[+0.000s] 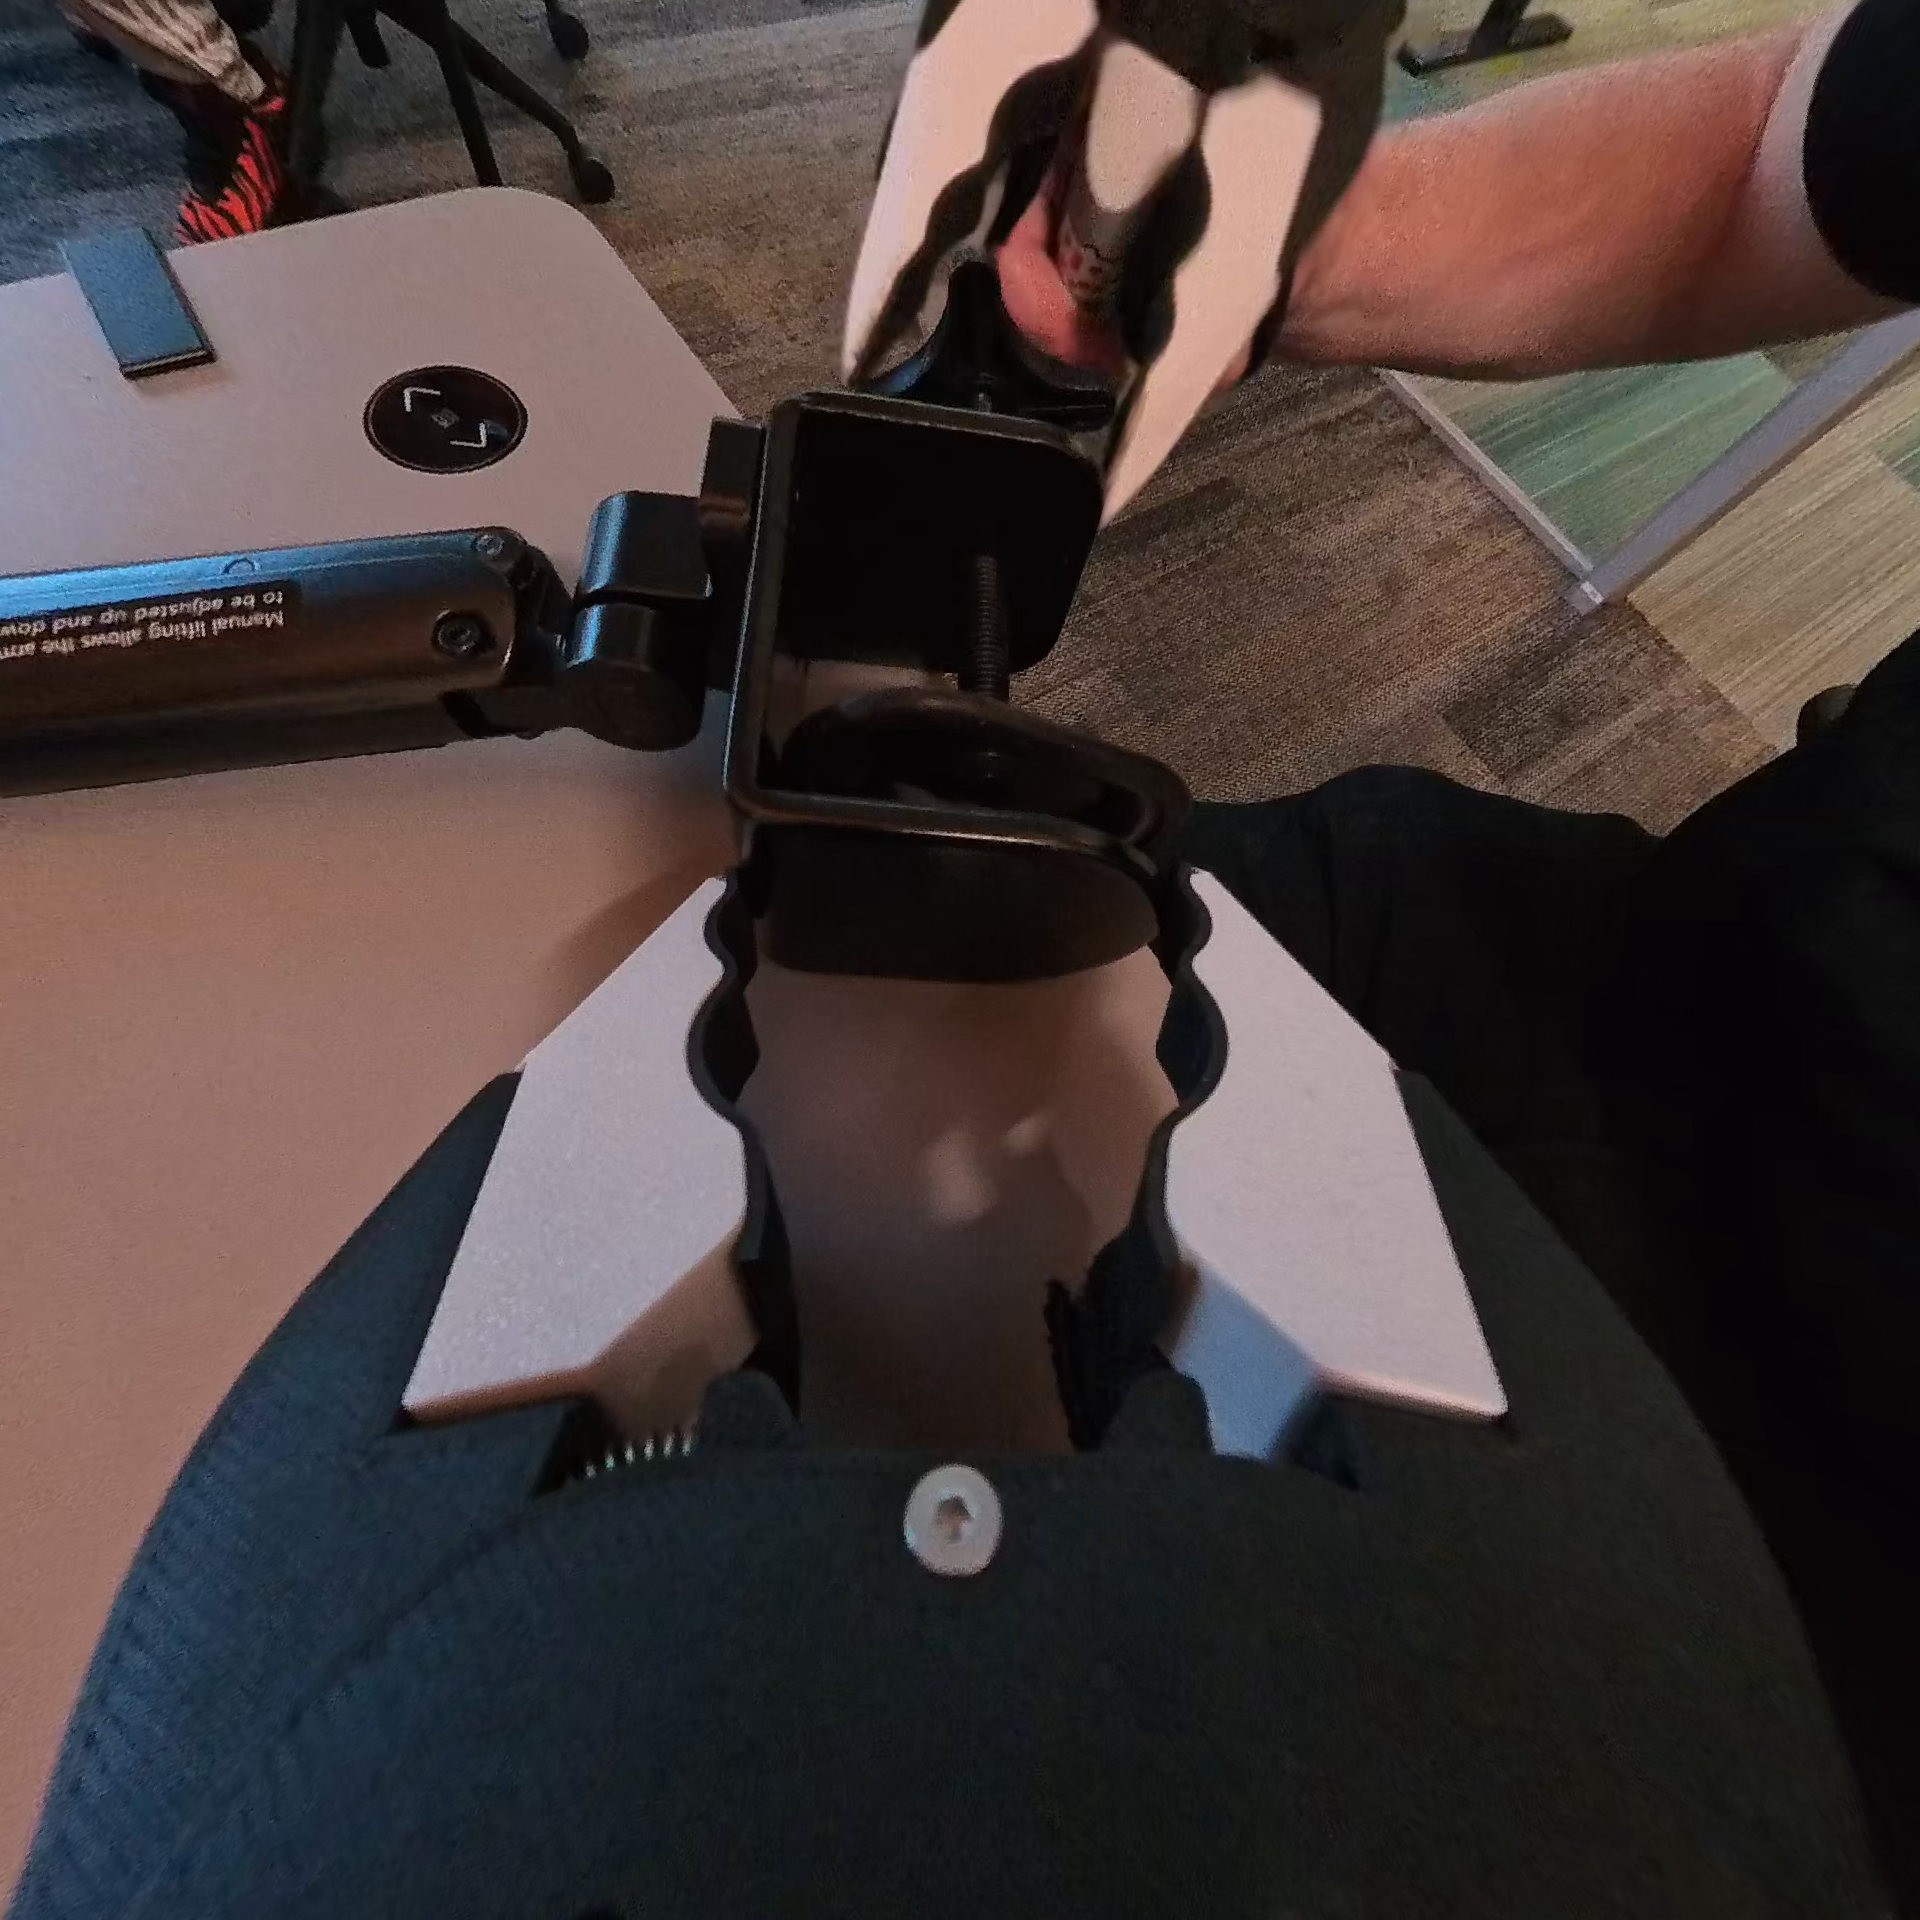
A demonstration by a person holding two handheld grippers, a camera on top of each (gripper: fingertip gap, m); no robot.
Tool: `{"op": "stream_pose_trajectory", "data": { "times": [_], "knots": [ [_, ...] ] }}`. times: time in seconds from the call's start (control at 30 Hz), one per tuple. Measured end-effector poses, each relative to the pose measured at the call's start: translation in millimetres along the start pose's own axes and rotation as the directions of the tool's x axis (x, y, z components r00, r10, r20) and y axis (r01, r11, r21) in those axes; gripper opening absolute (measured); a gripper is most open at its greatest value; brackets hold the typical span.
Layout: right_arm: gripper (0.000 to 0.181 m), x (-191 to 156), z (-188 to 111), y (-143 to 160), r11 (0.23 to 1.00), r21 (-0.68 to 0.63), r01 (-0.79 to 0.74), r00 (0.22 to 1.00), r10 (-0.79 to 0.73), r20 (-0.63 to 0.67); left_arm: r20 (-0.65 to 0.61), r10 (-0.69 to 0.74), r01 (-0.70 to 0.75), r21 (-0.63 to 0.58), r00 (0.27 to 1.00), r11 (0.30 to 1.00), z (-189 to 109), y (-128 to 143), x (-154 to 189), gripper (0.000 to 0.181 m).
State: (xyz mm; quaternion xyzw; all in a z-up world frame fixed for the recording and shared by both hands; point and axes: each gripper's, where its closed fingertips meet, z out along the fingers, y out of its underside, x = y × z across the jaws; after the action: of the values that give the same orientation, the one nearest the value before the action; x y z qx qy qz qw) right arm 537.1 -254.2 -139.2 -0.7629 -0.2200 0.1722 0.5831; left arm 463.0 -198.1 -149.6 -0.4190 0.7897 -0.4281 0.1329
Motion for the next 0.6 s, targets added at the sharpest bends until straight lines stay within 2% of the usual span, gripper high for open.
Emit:
{"op": "stream_pose_trajectory", "data": {
  "times": [0.03,0.07,0.1,0.13,0.2,0.23,0.27,0.33,0.37,0.4,0.43,0.47,0.5,0.53,0.57,0.6],
  "knots": [
    [0.064,2,-4,-6,0.975,0.051,-0.216,0.972,0.210,0.104,0.001,0.001,-0.001,0.000,1.000,1.000,0,0,0,0.079],
    [0.063,4,-10,-17,0.916,0.106,-0.386,0.909,0.358,0.212,0.000,0.000,0.000,0.000,1.000,1.000,0,0,0,0.079],
    [0.061,7,-14,-21,0.848,0.110,-0.519,0.831,0.470,0.297,0.000,0.000,0.000,0.000,1.000,1.000,0,0,0,0.079],
    [0.061,12,-11,-17,0.785,0.062,-0.617,0.756,0.569,0.323,0.000,0.000,0.000,0.000,1.000,1.000,0,0,0,0.079],
    [0.059,5,0,-8,0.719,-0.056,-0.693,0.654,0.659,0.373,0.000,0.000,0.000,0.000,1.000,1.000,0,0,0,0.079],
    [0.049,-1,5,-6,0.720,-0.087,-0.689,0.640,0.660,0.394,0.000,0.000,0.000,0.000,1.000,1.000,0,0,0,0.079],
    [0.042,-4,11,-4,0.746,-0.095,-0.660,0.670,0.640,0.376,0.000,0.000,0.000,0.000,1.000,1.000,0,0,0,0.079],
    [0.038,-1,14,-4,0.849,-0.053,-0.526,0.800,0.515,0.309,0.003,-0.002,0.002,0.000,1.000,1.000,0,0,-1,0.079],
    [0.037,-1,14,-2,0.915,-0.034,-0.401,0.883,0.397,0.250,0.004,-0.006,0.006,0.000,1.000,1.000,-1,0,-1,0.079],
    [0.035,1,14,0,0.974,-0.024,-0.224,0.961,0.225,0.163,0.002,-0.008,0.008,0.000,1.000,1.000,-1,0,-1,0.079],
    [0.034,5,13,2,0.997,-0.041,0.059,0.998,-0.058,0.019,0.003,-0.007,0.007,0.000,1.000,1.000,-1,0,-1,0.079],
    [0.035,13,13,4,0.906,-0.139,0.400,0.896,-0.419,-0.149,0.004,-0.007,0.007,0.000,1.000,1.000,-1,0,-1,0.079],
    [0.037,18,10,2,0.739,-0.284,0.612,0.695,-0.673,-0.253,0.006,-0.007,0.007,0.000,1.000,1.000,-1,0,-1,0.079],
    [0.038,18,9,-2,0.650,-0.345,0.677,0.584,-0.760,-0.285,0.005,-0.007,0.007,0.000,1.000,1.000,-1,0,-1,0.079],
    [0.038,16,10,-3,0.672,-0.312,0.671,0.609,-0.740,-0.284,-0.001,-0.007,0.007,0.001,1.000,1.000,-1,1,-1,0.079],
    [0.039,15,9,0,0.733,-0.259,0.629,0.684,-0.680,-0.266,-0.004,-0.004,0.004,0.001,1.000,1.000,-1,1,0,0.079]
  ]
}}
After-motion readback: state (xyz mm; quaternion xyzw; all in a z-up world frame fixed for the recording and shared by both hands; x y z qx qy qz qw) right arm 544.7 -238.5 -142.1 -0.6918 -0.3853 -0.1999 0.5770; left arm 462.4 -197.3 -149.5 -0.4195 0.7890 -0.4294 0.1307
